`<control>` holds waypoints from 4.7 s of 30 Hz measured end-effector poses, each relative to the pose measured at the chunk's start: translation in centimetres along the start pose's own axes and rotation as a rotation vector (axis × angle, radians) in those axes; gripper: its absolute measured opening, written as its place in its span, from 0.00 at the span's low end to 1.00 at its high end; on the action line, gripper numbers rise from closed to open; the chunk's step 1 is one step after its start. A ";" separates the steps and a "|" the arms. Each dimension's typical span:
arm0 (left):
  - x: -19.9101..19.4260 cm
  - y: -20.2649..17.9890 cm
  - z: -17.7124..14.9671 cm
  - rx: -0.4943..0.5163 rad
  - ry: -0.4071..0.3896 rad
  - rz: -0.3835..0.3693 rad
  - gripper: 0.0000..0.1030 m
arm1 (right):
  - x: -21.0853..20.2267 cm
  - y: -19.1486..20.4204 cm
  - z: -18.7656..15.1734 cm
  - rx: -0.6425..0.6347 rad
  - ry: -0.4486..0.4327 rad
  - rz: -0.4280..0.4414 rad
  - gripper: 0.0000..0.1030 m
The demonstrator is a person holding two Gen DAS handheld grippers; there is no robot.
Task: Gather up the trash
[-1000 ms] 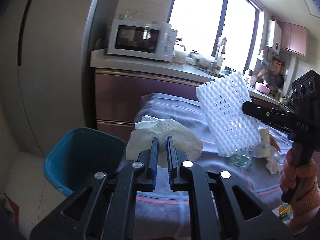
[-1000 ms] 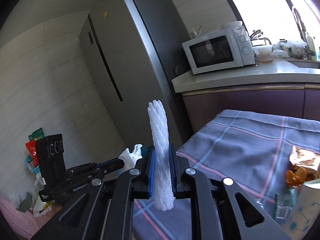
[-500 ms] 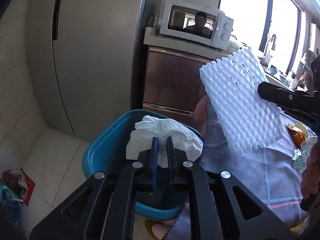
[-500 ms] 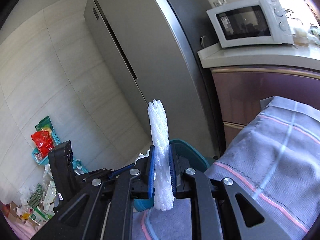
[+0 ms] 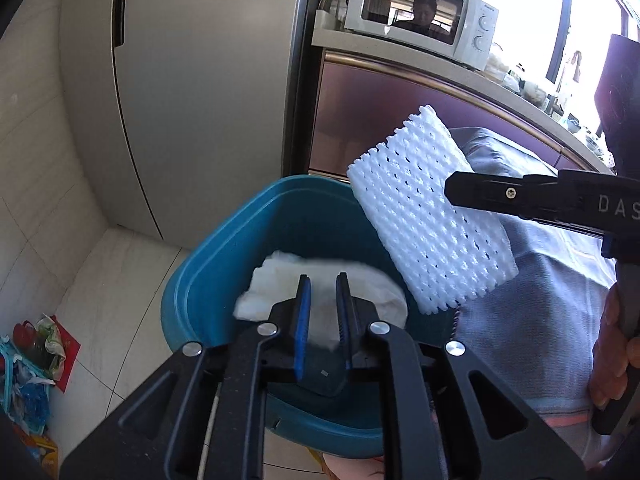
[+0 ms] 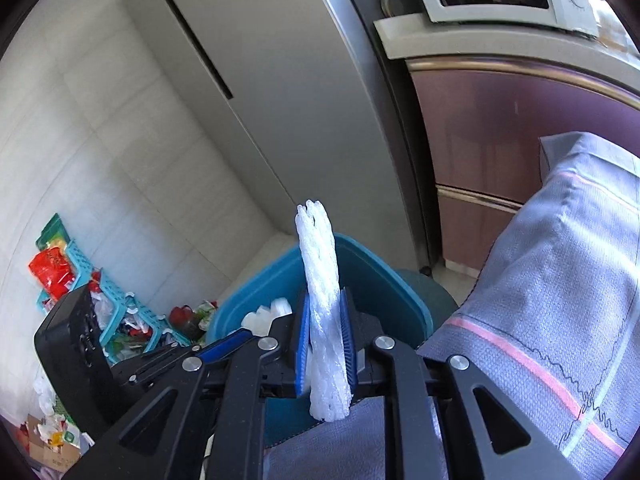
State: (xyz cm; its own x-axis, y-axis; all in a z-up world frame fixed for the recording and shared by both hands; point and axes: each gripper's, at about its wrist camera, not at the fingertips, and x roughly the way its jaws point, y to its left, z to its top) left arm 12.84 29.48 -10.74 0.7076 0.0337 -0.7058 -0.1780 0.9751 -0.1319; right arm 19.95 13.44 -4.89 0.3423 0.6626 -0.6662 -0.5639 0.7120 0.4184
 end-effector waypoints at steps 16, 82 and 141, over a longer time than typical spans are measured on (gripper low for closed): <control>-3.0 -4.0 -0.6 0.053 -0.092 -0.084 0.45 | -6.7 -0.8 -2.2 -0.044 -0.103 -0.016 0.39; -5.2 -32.5 -7.2 0.489 0.131 -0.553 0.30 | -34.8 -16.5 -21.9 0.201 -0.393 -0.737 0.46; -6.9 -26.6 -6.2 0.402 0.062 -0.496 0.30 | -28.6 -13.9 -18.1 0.223 -0.328 -0.261 0.36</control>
State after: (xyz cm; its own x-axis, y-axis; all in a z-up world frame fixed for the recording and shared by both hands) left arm 8.49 1.92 -6.71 0.5967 -0.4437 -0.6687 0.4394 0.8779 -0.1905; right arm 4.45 -19.61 -2.83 0.6907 0.4680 -0.5513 -0.2645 0.8730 0.4098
